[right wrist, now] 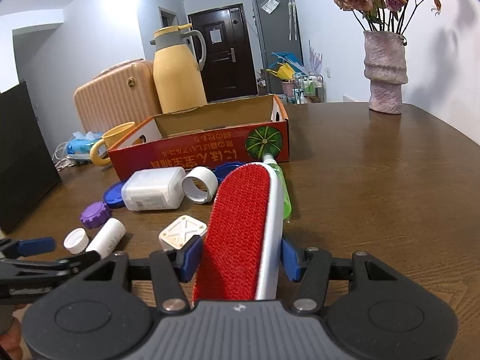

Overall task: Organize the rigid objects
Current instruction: 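Lift the lint brush with the right tool while the left tool grasps the white spray bottle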

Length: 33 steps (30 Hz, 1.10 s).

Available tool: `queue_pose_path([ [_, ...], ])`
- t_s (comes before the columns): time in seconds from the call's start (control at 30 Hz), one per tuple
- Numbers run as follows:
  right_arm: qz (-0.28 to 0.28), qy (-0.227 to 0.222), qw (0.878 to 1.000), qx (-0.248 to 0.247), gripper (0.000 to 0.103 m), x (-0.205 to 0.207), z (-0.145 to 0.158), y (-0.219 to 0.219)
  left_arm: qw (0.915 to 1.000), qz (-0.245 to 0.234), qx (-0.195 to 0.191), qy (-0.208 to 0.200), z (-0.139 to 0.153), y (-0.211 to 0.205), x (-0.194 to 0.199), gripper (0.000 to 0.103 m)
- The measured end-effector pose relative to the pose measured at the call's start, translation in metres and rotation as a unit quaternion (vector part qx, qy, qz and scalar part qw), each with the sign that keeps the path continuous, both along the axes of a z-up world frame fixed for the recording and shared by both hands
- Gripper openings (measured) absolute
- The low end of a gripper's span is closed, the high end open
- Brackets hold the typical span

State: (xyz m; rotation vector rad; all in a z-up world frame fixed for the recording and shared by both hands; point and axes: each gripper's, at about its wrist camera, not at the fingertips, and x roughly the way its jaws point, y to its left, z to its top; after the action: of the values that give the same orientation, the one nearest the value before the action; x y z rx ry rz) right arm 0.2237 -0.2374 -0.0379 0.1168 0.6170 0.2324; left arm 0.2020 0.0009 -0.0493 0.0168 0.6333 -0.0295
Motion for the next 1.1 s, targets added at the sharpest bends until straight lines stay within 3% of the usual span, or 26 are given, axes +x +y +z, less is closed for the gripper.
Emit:
queue_pose_path([
  [0.1,0.002,-0.001,1.0,0.007,0.055,0.001,0.0,-0.002,1.0,0.001,0.0,0.01,-0.003,-0.004,0.009,0.077],
  [0.33,0.005,0.0,1.0,0.018,0.055,0.004,-0.001,-0.005,0.9996,0.008,0.002,0.027,-0.009,-0.009,0.028,0.056],
  [0.47,0.006,0.0,1.0,0.022,0.055,0.005,-0.002,-0.006,0.999,0.007,-0.007,0.045,-0.015,-0.008,0.037,0.03],
  [1.1,0.015,0.005,0.999,0.049,0.054,0.011,0.011,-0.004,0.9998,-0.007,-0.009,0.013,0.009,-0.01,0.033,0.028],
])
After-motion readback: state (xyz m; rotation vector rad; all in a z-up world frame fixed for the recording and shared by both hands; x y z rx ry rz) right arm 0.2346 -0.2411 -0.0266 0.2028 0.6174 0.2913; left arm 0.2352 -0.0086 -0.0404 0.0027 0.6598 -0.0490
